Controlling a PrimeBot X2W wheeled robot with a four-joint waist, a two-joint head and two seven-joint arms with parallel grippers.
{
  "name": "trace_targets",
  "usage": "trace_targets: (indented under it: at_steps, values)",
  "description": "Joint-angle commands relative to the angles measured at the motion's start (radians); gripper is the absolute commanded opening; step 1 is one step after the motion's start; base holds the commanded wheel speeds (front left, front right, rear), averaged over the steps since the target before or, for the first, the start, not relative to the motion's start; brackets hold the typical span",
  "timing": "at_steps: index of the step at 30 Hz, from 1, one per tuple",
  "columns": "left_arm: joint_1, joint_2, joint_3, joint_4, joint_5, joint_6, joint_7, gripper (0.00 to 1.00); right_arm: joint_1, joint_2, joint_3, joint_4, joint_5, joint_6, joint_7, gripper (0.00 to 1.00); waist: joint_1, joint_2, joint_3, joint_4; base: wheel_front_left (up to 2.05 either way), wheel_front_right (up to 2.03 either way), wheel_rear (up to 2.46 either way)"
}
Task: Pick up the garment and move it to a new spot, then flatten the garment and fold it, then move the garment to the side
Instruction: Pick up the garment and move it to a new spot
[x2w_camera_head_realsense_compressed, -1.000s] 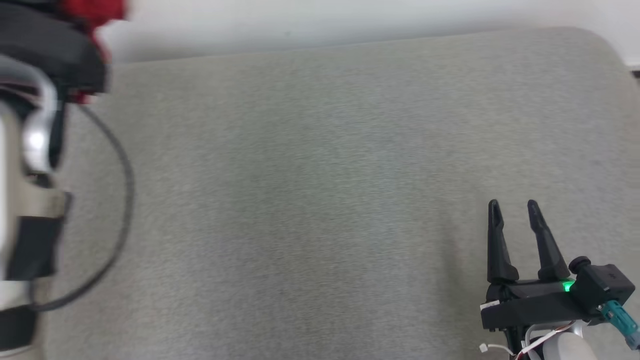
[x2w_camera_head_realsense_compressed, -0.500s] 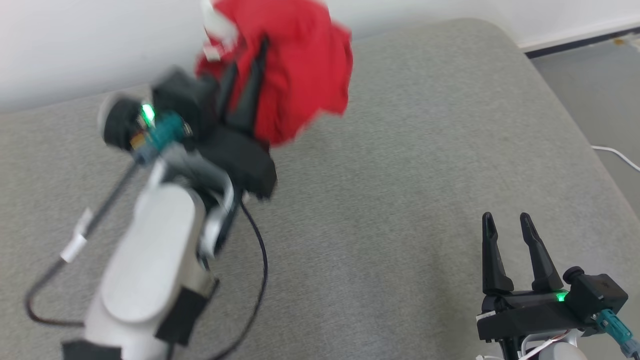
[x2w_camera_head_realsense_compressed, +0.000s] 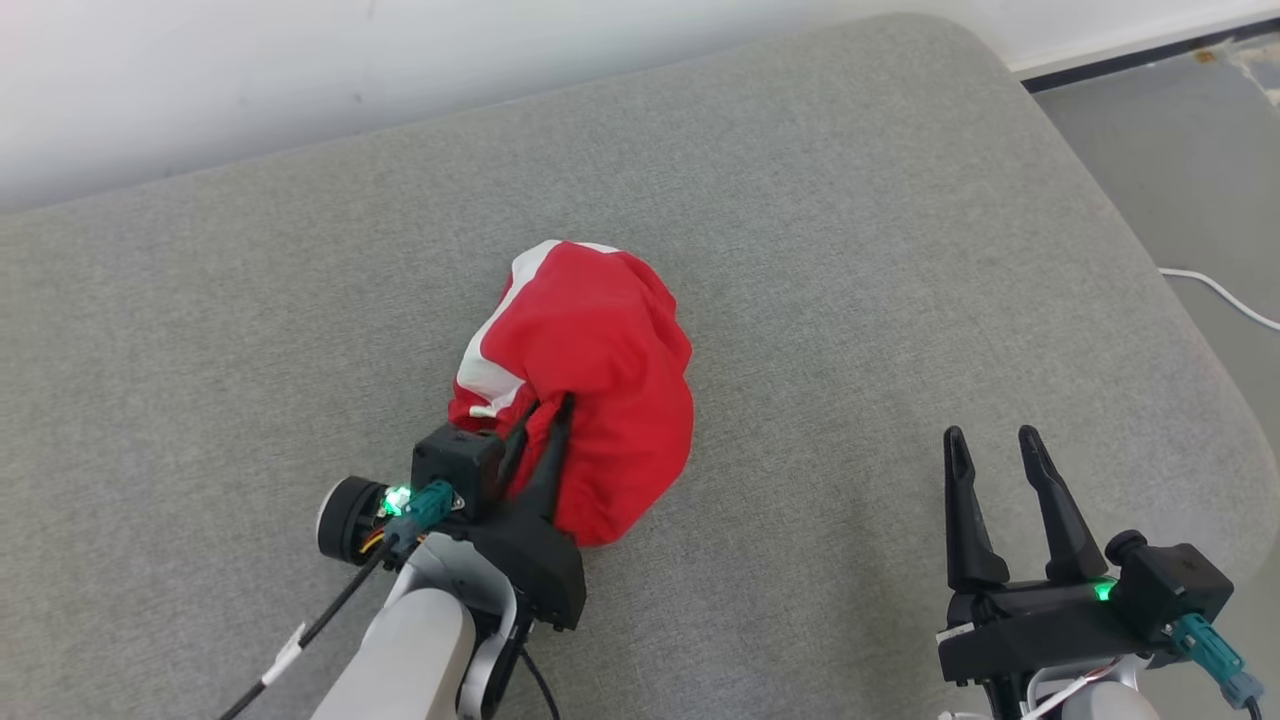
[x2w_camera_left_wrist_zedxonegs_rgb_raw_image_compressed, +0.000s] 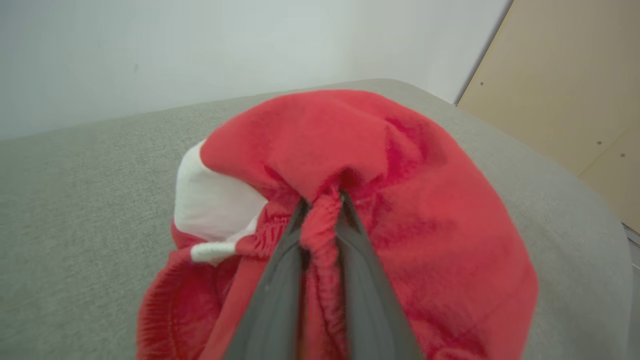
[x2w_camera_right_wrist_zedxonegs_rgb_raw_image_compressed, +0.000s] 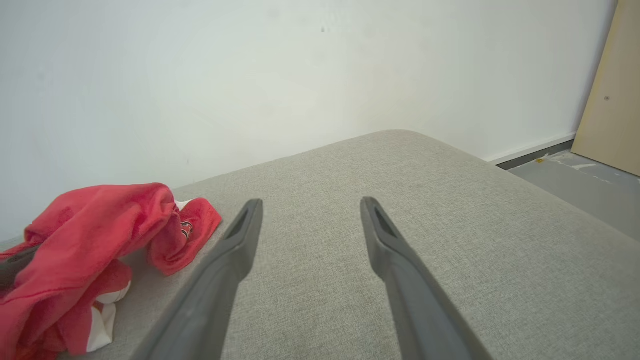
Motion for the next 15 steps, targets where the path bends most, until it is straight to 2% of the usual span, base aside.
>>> trace_targets:
  at_steps: [1,8,15]
  values:
    - [0.004,-0.010,-0.005,0.002,0.005,-0.005,-0.032,1.00,-0.007,0.000,0.003,0.000,-0.008,-0.002,-0.001,1.00,-0.0001,0.0000,-0.010,0.010,0.00,0.00,0.00]
    - [-0.014,-0.018,-0.007,-0.033,0.004,0.006,-0.130,1.00,0.028,0.000,-0.009,-0.012,-0.033,-0.002,-0.001,1.00,-0.0001,0.0000,-0.079,0.083,0.00,0.00,0.00]
    - [0.032,0.025,0.038,-0.091,-0.009,0.031,-0.168,1.00,0.055,0.000,-0.018,-0.022,-0.059,-0.002,-0.001,1.00,-0.0001,0.0000,-0.136,0.166,0.00,0.00,0.00]
